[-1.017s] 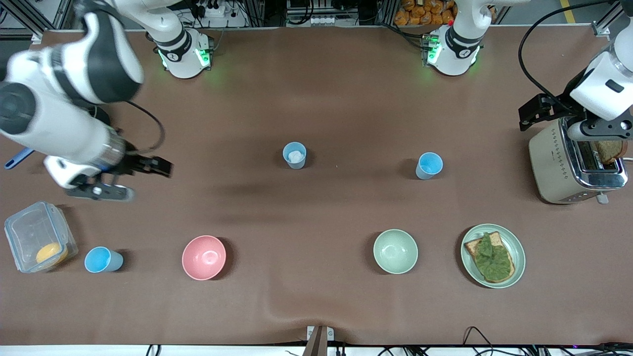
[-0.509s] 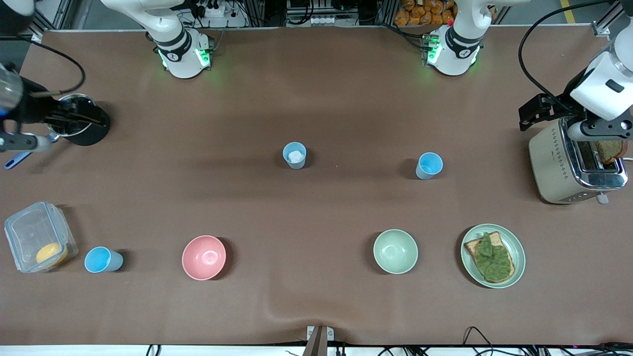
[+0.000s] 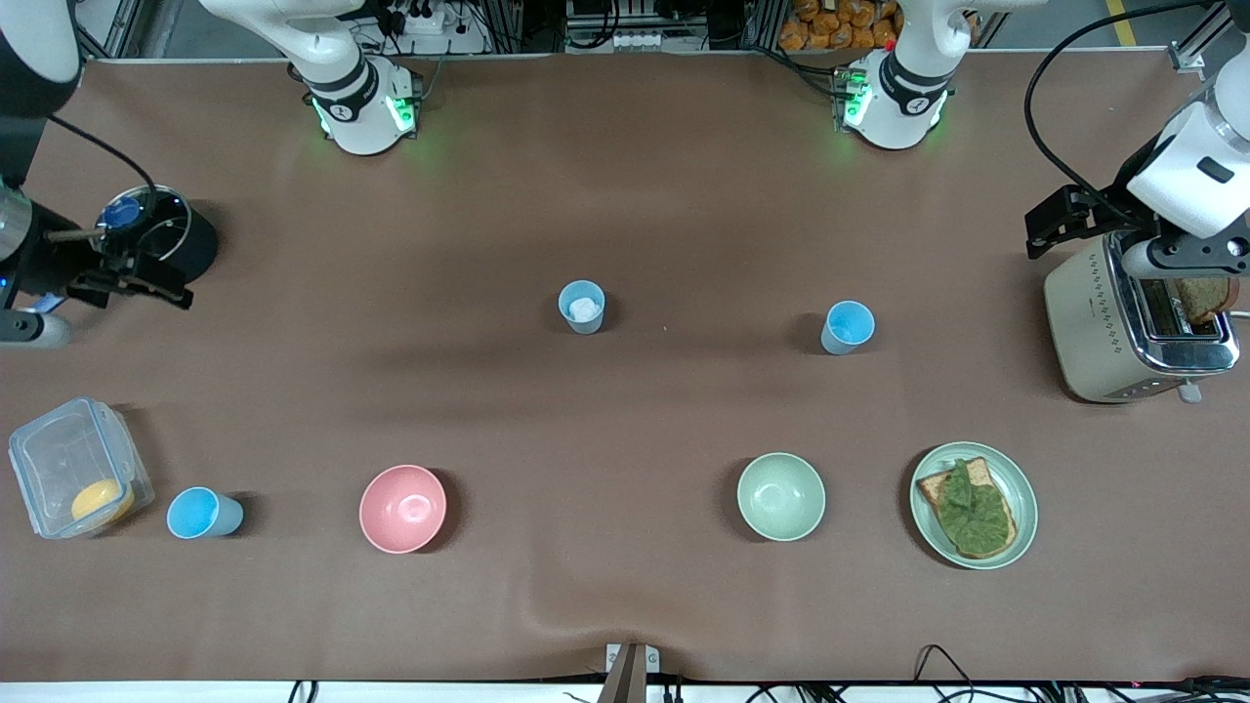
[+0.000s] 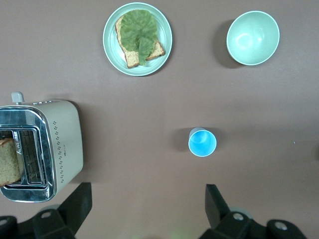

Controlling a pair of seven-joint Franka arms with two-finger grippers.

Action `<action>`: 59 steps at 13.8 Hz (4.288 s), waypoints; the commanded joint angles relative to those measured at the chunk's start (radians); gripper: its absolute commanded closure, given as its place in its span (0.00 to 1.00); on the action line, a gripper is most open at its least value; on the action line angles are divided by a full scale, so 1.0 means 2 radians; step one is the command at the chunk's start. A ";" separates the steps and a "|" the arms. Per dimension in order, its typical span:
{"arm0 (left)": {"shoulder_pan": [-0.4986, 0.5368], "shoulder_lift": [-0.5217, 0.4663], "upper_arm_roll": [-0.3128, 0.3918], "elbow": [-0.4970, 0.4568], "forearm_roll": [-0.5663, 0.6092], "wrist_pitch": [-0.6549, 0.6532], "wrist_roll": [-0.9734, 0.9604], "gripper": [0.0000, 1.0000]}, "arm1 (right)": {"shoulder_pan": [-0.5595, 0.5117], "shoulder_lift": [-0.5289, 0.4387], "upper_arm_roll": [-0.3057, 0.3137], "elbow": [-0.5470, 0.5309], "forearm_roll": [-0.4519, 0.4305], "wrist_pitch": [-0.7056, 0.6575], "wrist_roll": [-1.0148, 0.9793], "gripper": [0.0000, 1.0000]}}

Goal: Stack blue cups with both arms
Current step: 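Move the left gripper over the blue cup near the toaster, then lower the left gripper onto the blue cup and close it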

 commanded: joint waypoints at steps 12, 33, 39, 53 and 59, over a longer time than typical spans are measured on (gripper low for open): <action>-0.001 -0.002 -0.002 0.003 -0.004 -0.004 -0.007 0.00 | 0.000 -0.022 0.015 -0.018 0.000 -0.006 0.000 0.00; -0.018 0.111 -0.004 -0.107 -0.027 0.138 0.007 0.00 | -0.003 -0.022 0.015 -0.019 0.000 -0.014 -0.003 0.00; -0.071 0.136 -0.004 -0.191 -0.028 0.279 -0.072 0.00 | -0.004 -0.022 0.015 -0.019 0.000 -0.014 -0.004 0.00; -0.110 0.166 -0.005 -0.245 -0.032 0.320 -0.119 0.00 | -0.004 -0.022 0.014 -0.020 0.000 -0.015 -0.004 0.00; -0.114 0.179 -0.010 -0.245 -0.038 0.320 -0.136 0.00 | -0.008 -0.022 0.013 -0.025 0.001 -0.011 -0.005 0.00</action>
